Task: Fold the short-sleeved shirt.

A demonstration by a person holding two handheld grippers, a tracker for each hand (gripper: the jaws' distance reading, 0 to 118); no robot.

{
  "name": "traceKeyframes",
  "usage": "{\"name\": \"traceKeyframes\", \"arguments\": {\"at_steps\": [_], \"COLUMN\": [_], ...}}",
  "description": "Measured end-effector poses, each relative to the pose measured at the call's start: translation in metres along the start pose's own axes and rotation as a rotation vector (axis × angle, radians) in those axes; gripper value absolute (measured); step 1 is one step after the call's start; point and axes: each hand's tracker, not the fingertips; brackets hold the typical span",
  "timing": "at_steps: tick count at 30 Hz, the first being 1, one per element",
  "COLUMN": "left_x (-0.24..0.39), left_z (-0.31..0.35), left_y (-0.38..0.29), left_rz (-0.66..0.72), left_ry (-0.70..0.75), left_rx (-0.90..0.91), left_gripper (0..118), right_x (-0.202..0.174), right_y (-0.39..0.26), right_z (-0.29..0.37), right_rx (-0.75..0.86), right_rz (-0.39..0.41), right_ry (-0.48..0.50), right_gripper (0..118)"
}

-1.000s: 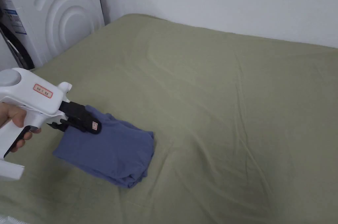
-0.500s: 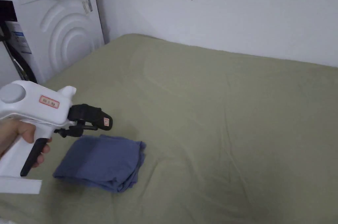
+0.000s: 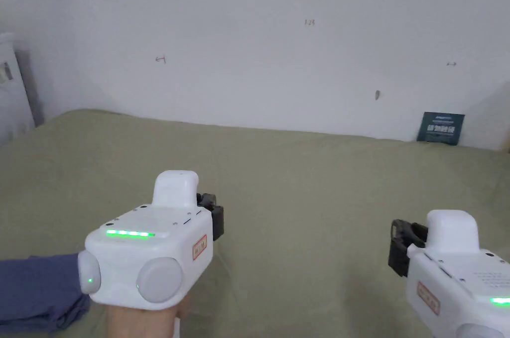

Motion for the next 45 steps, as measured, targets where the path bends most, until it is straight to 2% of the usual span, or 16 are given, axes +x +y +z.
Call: {"name": "traceKeyframes", "arguments": {"at_steps": [2, 4, 8, 22, 23, 24, 25, 26, 27, 29, 30, 34, 37, 41, 45], "left_x": [0.022, 0.034, 0.047, 0.048, 0.047, 0.047, 0.046, 0.047, 0.048, 0.046, 0.048, 0.046, 0.045, 0.046, 0.046], "left_z": [0.008, 0.017, 0.029, 0.042, 0.042, 0.041, 0.040, 0.038, 0.035, 0.029, 0.038, 0.036, 0.029, 0.029, 0.036], "left_y": [0.002, 0.002, 0.006, 0.022, 0.022, 0.022, 0.021, 0.021, 0.021, 0.021, 0.019, 0.021, 0.025, 0.028, 0.031], "left_rz": [-0.081, -0.134, -0.176, -0.202, -0.198, -0.195, -0.196, -0.198, -0.204, -0.202, -0.197, -0.214, -0.245, -0.221, -0.181], "left_ry": [0.078, 0.060, 0.068, 0.099, 0.103, 0.105, 0.105, 0.113, 0.123, 0.121, 0.112, 0.169, 0.192, 0.200, 0.140], "left_rx": [0.047, 0.099, 0.106, 0.158, 0.157, 0.155, 0.155, 0.152, 0.144, 0.114, 0.155, 0.147, 0.101, 0.019, 0.040], "left_gripper": [1, 1, 1, 1, 4, 13, 35, 72, 116, 118, 118, 118, 118, 118, 118], "right_x": [0.000, -0.002, -0.003, 0.005, 0.007, 0.008, 0.009, 0.010, 0.011, 0.013, 0.013, 0.014, 0.014, 0.016, 0.016], "right_y": [0.003, 0.008, 0.015, 0.024, 0.024, 0.025, 0.025, 0.026, 0.027, 0.027, 0.027, 0.030, 0.031, 0.032, 0.034], "right_z": [0.009, 0.019, 0.034, 0.042, 0.042, 0.041, 0.041, 0.040, 0.038, 0.037, 0.040, 0.039, 0.038, 0.037, 0.038], "right_rx": [0.069, 0.090, 0.134, 0.153, 0.154, 0.152, 0.153, 0.146, 0.132, 0.129, 0.149, 0.139, 0.136, 0.126, 0.125], "right_rz": [-0.024, -0.012, 0.032, 0.001, 0.005, 0.008, 0.008, 0.010, 0.012, 0.007, 0.003, 0.012, 0.014, -0.009, -0.020], "right_ry": [0.015, 0.039, 0.004, -0.026, -0.030, -0.035, -0.039, -0.040, -0.046, -0.054, -0.053, -0.060, -0.068, -0.063, -0.051], "right_gripper": [2, 2, 2, 3, 7, 30, 60, 94, 118, 118, 118, 118, 118, 118, 118]}}
